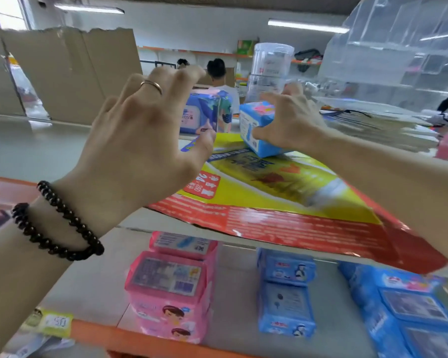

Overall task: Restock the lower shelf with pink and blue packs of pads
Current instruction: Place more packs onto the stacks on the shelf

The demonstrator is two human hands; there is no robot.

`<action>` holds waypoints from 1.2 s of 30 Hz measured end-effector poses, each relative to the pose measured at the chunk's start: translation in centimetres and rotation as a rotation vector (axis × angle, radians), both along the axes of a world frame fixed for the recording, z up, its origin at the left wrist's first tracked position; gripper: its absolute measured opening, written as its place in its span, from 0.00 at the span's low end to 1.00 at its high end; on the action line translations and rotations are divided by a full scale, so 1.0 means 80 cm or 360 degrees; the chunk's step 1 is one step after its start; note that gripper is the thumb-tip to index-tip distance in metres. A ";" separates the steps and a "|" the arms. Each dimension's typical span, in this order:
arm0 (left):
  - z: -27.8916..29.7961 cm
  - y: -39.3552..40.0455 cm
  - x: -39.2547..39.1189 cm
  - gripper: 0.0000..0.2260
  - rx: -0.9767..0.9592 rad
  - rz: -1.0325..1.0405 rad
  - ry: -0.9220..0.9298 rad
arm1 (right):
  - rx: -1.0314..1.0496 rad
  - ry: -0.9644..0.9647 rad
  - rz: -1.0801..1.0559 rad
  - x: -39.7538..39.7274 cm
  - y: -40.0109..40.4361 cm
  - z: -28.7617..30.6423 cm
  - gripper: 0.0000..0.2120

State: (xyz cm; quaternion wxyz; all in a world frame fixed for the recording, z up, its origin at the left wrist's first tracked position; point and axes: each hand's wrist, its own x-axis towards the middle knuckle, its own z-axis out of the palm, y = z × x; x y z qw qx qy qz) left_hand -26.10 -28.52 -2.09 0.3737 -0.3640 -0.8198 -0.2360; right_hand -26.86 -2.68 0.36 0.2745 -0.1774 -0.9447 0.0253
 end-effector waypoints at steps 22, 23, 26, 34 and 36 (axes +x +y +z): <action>0.021 0.143 0.143 0.24 0.0113 -0.0394 -0.0466 | 0.0189 0.0374 0.0491 0.287 0.050 0.006 0.36; 0.023 0.146 0.147 0.19 0.0196 -0.0454 -0.0607 | 0.0193 0.0430 0.0505 0.296 0.052 0.006 0.35; 0.035 0.157 0.155 0.14 0.0642 -0.0634 -0.1168 | 0.0211 0.0627 0.0576 0.323 0.055 0.008 0.32; 0.047 0.131 0.199 0.32 0.0879 -0.1314 -0.1933 | 0.0324 0.0827 0.1107 0.395 0.057 0.001 0.33; 0.044 0.123 0.223 0.36 0.0811 -0.1432 -0.1936 | 0.0406 0.0841 0.1192 0.405 0.061 -0.010 0.31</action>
